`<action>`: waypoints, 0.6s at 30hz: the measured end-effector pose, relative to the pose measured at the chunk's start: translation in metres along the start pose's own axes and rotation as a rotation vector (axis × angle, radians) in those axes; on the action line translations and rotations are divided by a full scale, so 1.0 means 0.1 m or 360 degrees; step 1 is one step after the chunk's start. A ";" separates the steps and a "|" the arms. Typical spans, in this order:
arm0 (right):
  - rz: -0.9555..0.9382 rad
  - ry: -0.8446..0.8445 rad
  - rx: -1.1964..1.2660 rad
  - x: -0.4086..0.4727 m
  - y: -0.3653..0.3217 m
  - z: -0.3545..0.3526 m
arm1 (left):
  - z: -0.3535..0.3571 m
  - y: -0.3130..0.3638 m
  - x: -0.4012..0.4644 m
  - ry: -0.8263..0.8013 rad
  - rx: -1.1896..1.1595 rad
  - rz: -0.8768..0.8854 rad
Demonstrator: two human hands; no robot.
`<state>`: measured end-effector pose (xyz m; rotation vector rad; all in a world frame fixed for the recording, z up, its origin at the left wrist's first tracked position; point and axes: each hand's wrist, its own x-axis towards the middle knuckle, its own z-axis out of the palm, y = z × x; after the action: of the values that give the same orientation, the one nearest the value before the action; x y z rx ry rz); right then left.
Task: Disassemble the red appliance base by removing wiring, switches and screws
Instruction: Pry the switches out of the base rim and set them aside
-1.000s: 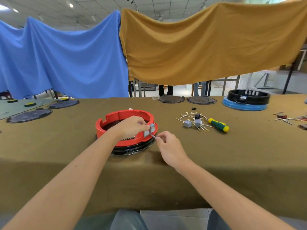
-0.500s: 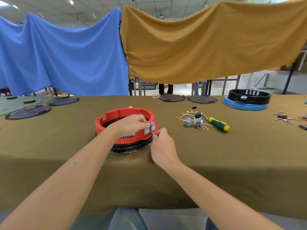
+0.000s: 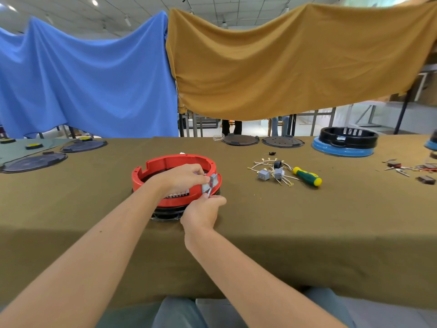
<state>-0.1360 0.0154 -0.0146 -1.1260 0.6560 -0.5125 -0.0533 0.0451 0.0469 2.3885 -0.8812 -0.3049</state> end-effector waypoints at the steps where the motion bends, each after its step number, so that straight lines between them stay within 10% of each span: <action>1: -0.0011 -0.0037 -0.0051 0.01 0.00 -0.02 | 0.00 0.00 -0.01 0.0002 -0.0003 -0.0002; 12: -0.0138 -0.0365 -0.0772 0.20 -0.42 -0.51 | 0.02 0.06 -0.06 -0.0033 0.0093 0.0006; 18: -0.0212 -0.0068 -0.0724 0.06 -0.18 -0.27 | 0.02 0.07 -0.06 -0.0053 0.0097 -0.0027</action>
<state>-0.1516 -0.0127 -0.0072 -1.6131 0.6816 -0.4616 -0.0625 0.0443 0.0498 2.4545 -0.8980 -0.3293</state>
